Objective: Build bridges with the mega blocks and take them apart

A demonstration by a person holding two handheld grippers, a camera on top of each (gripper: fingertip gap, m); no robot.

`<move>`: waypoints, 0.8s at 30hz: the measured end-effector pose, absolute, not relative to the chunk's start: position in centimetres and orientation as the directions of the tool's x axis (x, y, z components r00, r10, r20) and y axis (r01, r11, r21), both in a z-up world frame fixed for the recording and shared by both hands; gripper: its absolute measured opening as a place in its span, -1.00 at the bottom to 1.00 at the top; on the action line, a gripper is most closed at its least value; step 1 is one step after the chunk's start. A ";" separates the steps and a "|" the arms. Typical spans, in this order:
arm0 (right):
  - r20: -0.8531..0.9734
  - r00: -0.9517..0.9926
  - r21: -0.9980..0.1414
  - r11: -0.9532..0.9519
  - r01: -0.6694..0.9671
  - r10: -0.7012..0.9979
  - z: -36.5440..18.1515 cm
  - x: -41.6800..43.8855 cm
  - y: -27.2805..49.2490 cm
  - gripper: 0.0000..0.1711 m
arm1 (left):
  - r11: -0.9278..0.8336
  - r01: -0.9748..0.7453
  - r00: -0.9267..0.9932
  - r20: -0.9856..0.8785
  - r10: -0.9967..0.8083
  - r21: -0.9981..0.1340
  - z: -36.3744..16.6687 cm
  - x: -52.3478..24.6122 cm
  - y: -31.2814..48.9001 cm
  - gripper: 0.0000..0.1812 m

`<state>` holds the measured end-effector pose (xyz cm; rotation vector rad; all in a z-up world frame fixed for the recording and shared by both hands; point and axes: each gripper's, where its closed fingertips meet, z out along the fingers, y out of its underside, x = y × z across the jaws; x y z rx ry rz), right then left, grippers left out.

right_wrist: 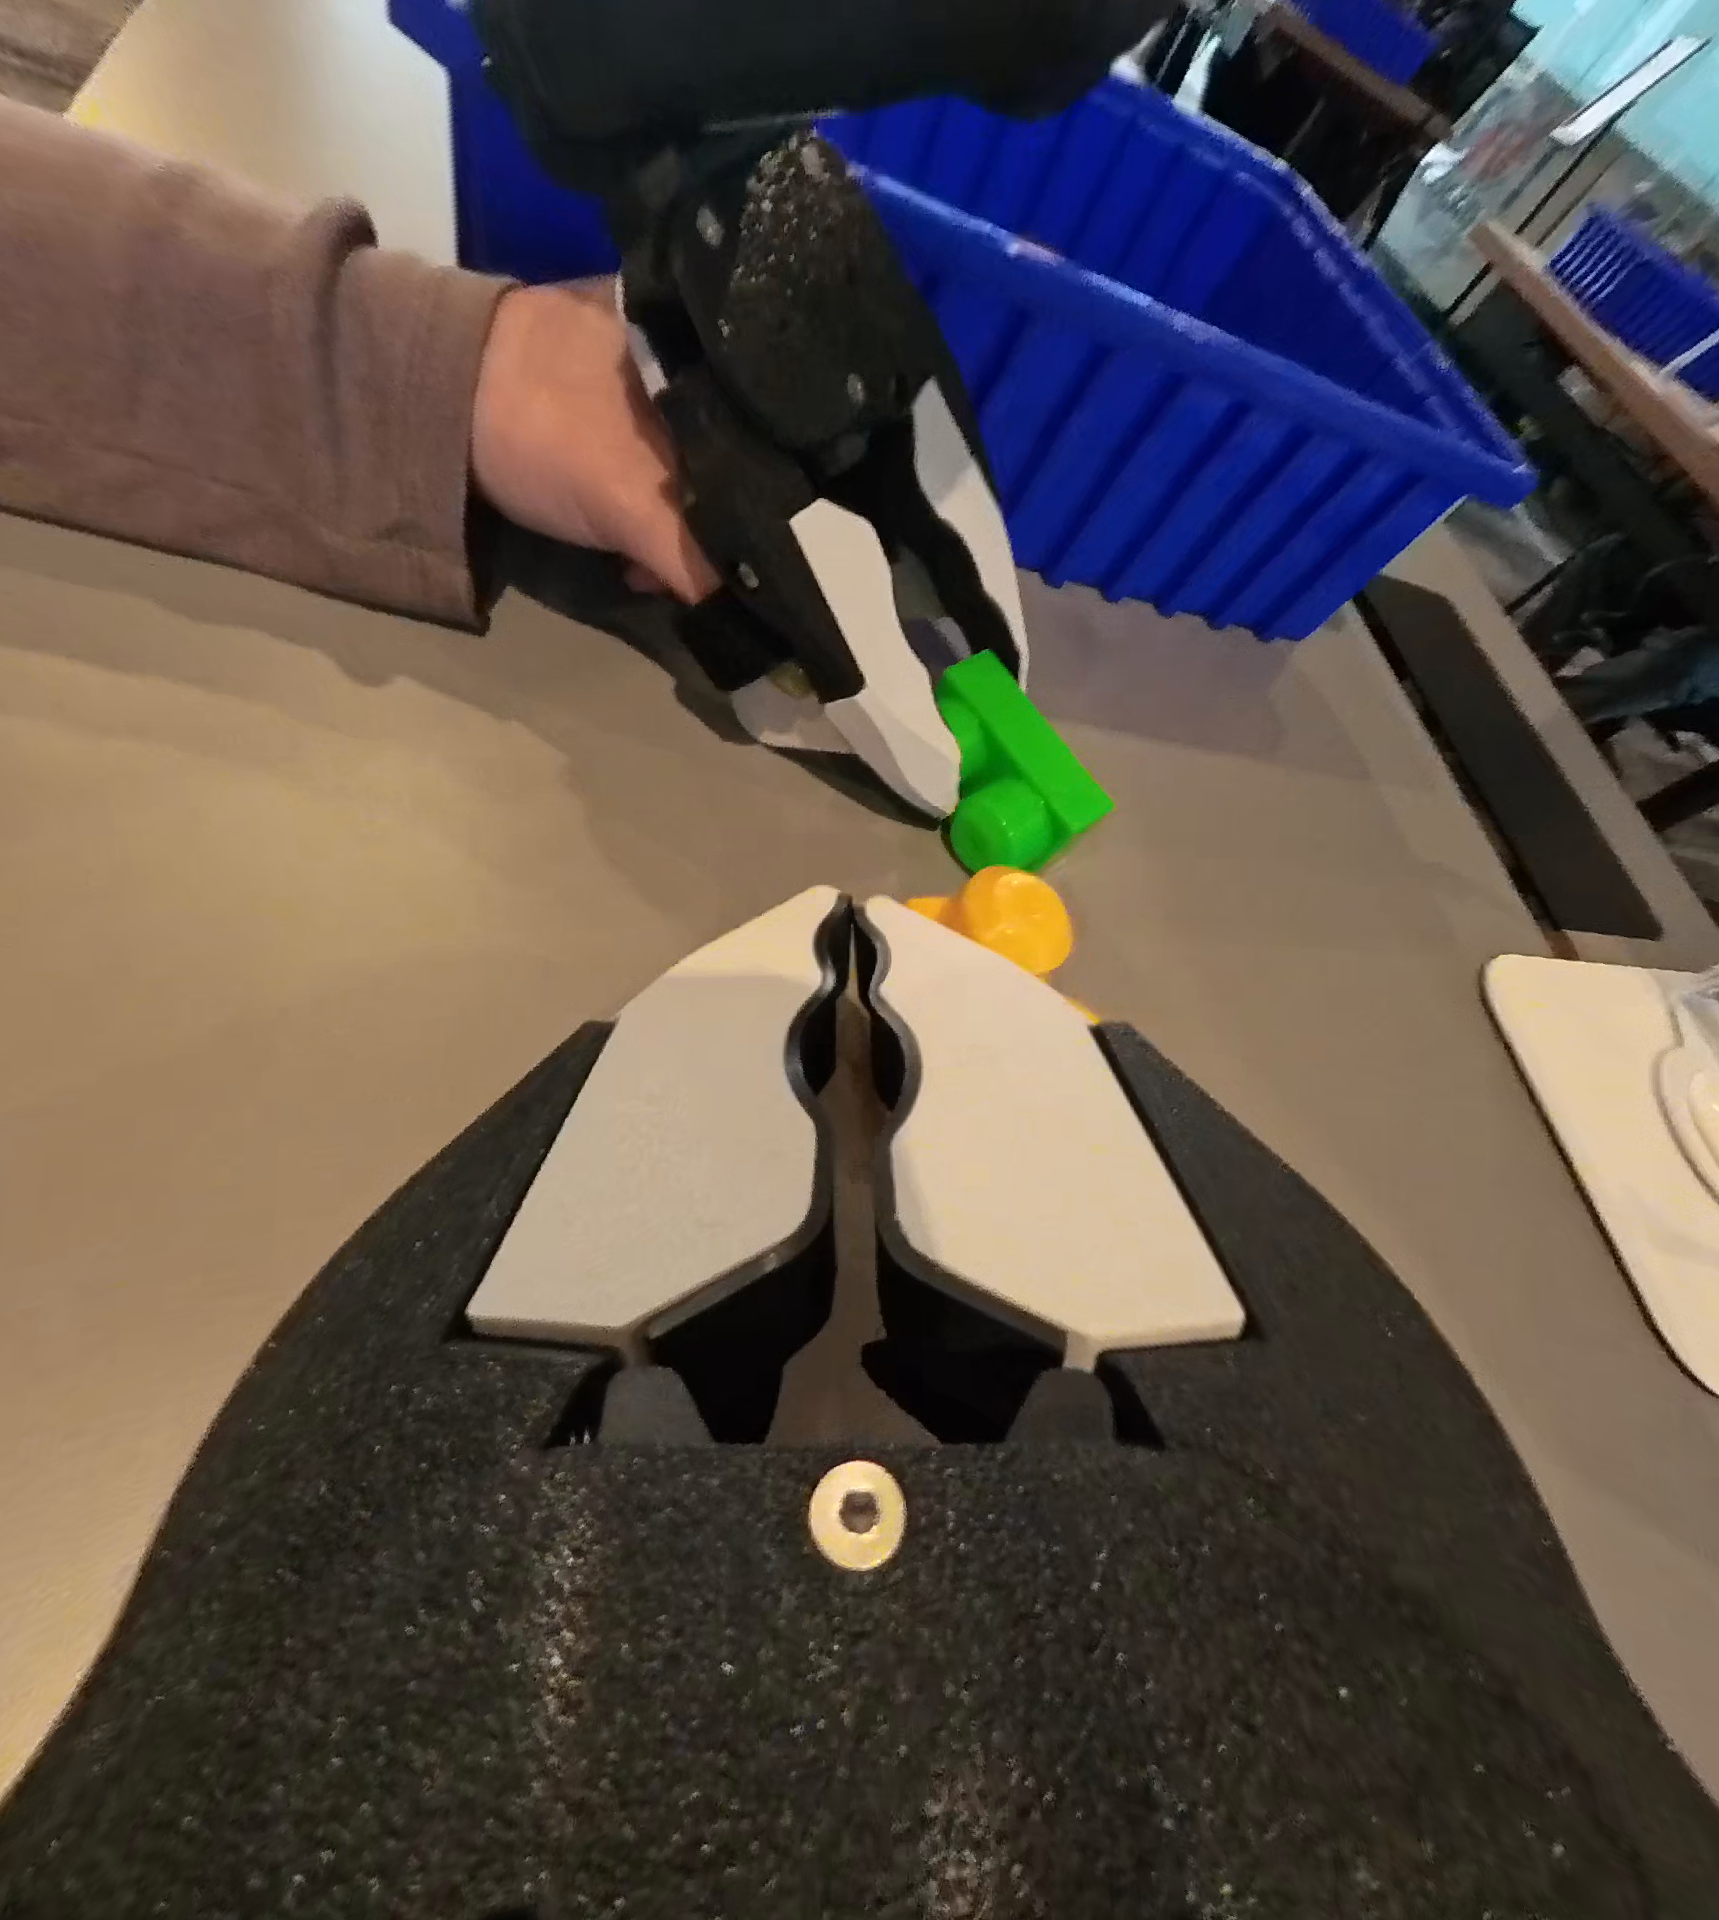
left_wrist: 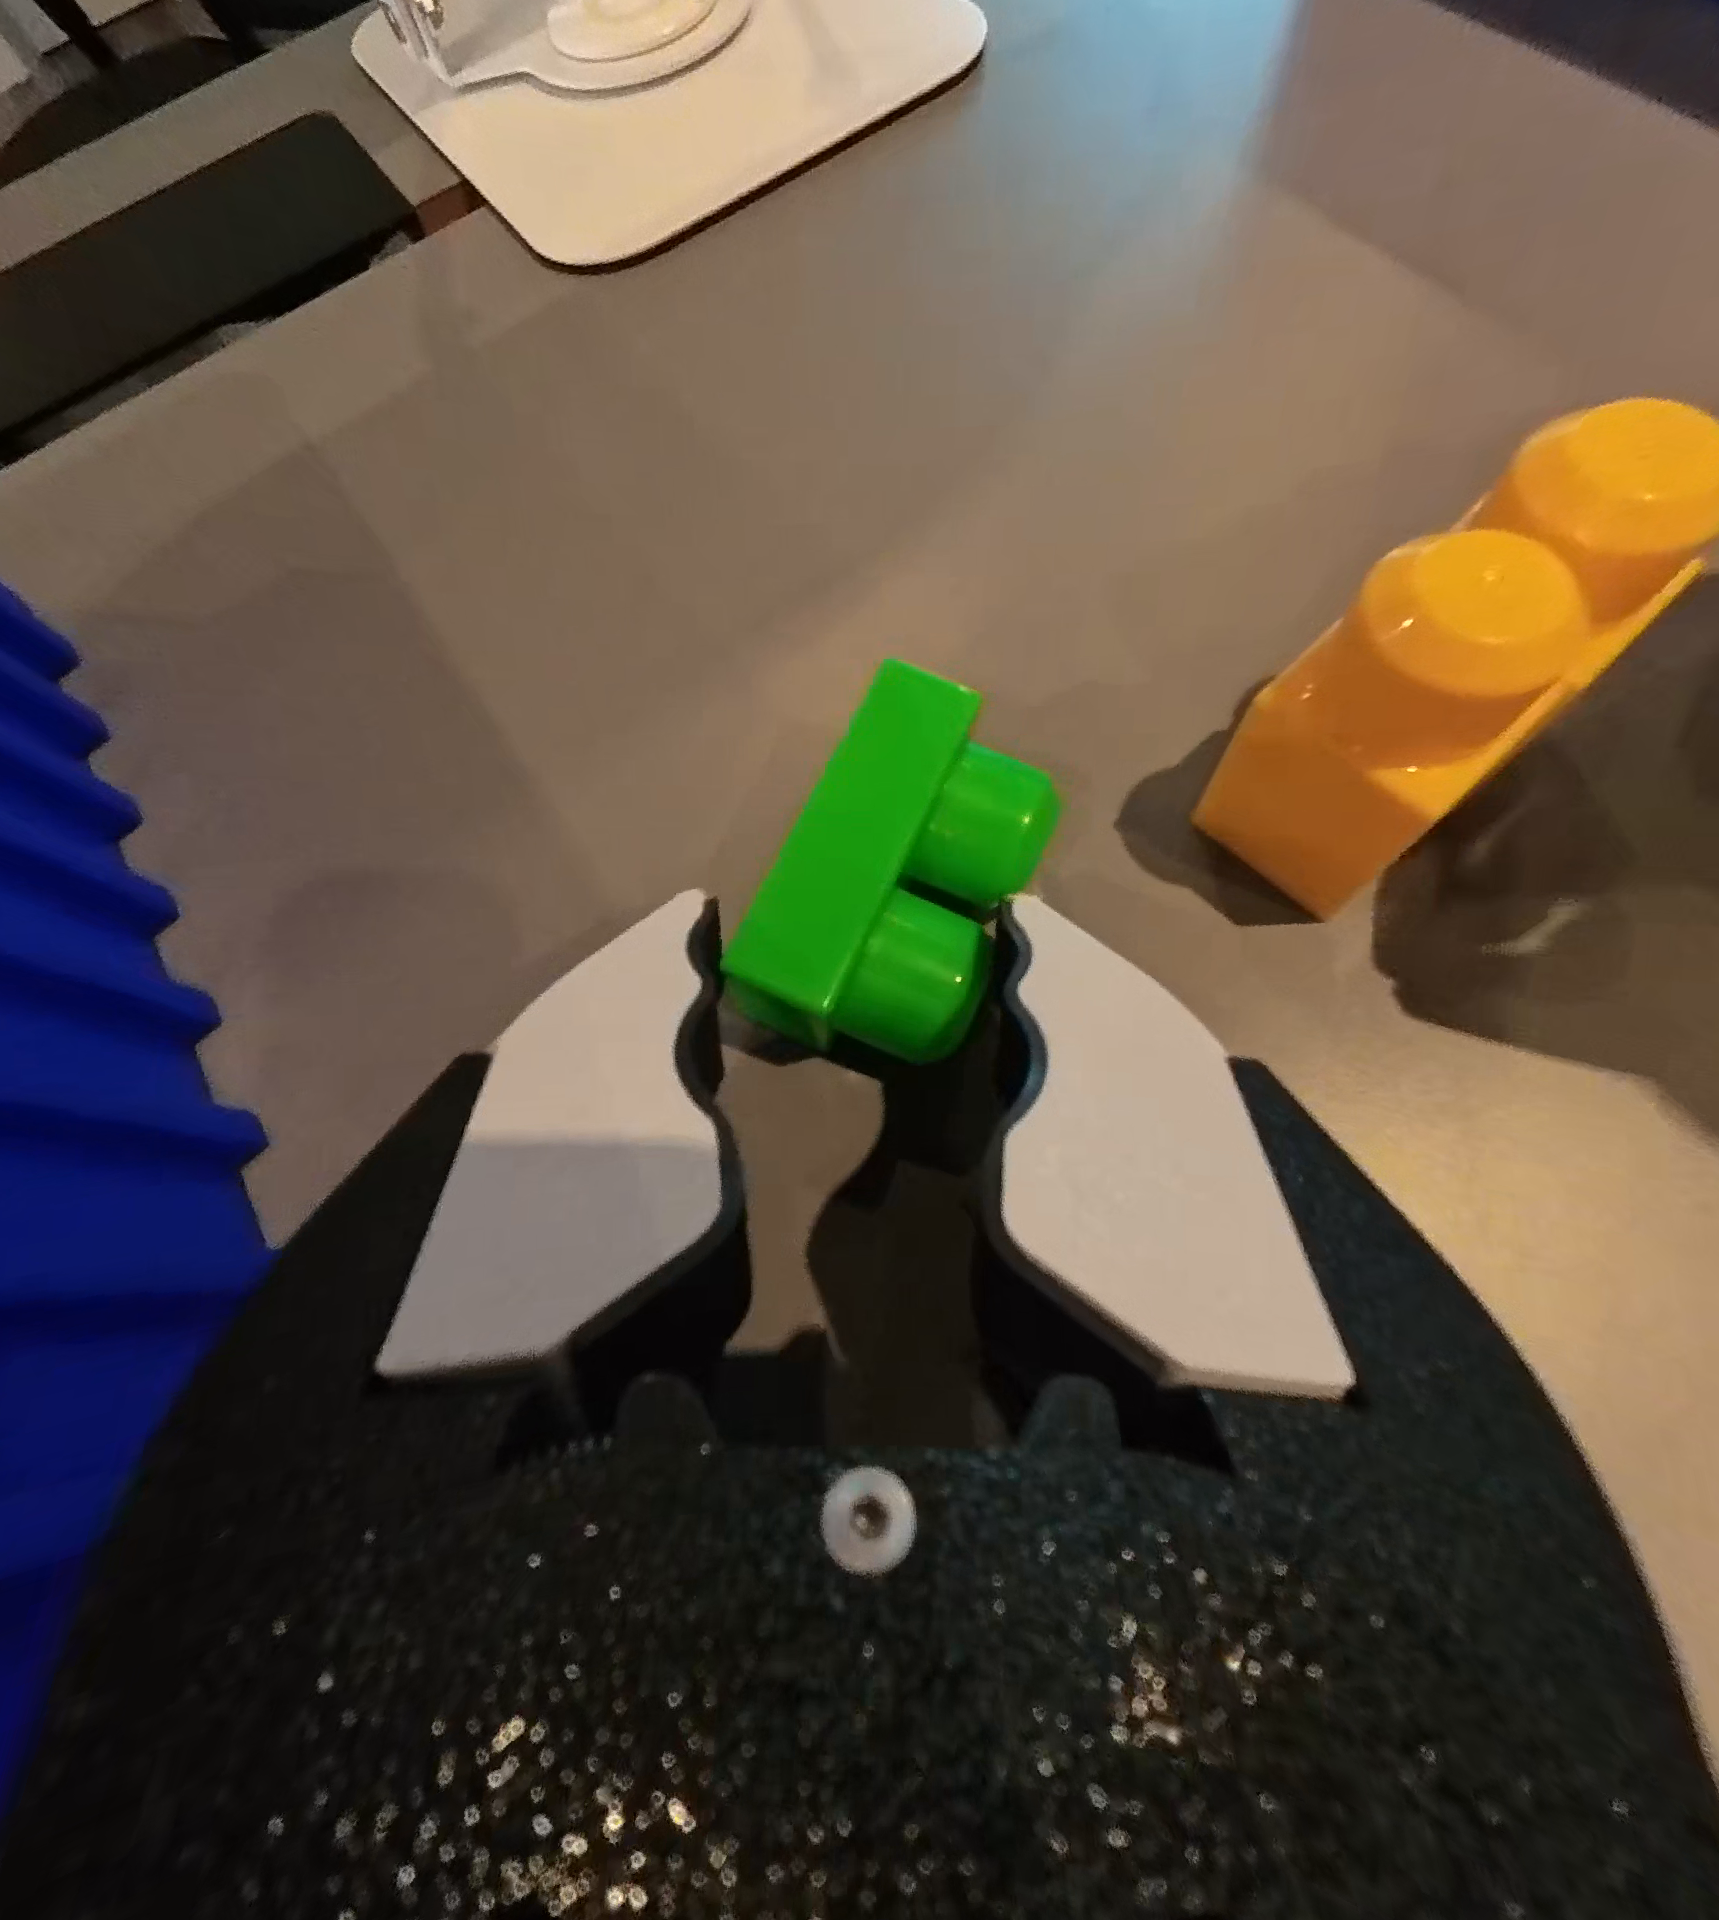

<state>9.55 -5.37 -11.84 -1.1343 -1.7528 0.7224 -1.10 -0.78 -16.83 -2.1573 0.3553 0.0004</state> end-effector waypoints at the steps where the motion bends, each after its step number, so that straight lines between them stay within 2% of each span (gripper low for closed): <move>1: 0.388 -0.155 -0.830 0.417 0.371 0.909 -11.4 9.5 -5.1 -0.99 | -0.525 -0.245 0.961 -0.133 -0.242 -0.815 -16.5 -1.2 -0.8 -0.45; 4: 0.479 -0.063 -0.831 0.476 0.288 0.875 -9.4 9.5 -4.4 -0.95 | -0.428 -0.158 0.974 -0.069 -0.215 -0.890 -14.2 -1.0 -0.7 -0.46; 7: 0.633 0.111 -0.771 0.613 0.171 0.766 -6.1 9.7 -3.4 -0.60 | -0.315 -0.020 0.968 0.061 -0.244 -0.949 -11.5 -0.3 -1.1 -0.46; 10: 0.766 0.214 -0.641 0.744 0.189 0.606 -4.6 9.9 -3.2 -0.41 | -0.248 0.000 0.941 0.084 -0.328 -0.969 -10.1 1.1 -1.6 -0.46; 15: 0.946 0.173 -0.320 0.882 0.347 0.274 -5.5 9.3 -3.6 -0.21 | -0.206 0.003 0.889 0.097 -0.447 -0.978 -9.1 3.4 -2.4 -0.46; 19: 0.981 0.135 -0.183 0.889 0.419 0.139 -5.9 9.3 -3.1 -0.08 | -0.194 0.036 0.809 0.142 -0.570 -0.980 -8.1 5.2 -3.6 -0.46; 24: 0.997 0.070 0.005 0.892 0.452 -0.041 -6.3 8.9 -3.9 -0.08 | -0.194 0.050 0.681 0.176 -0.711 -0.980 -7.0 7.7 -5.4 -0.46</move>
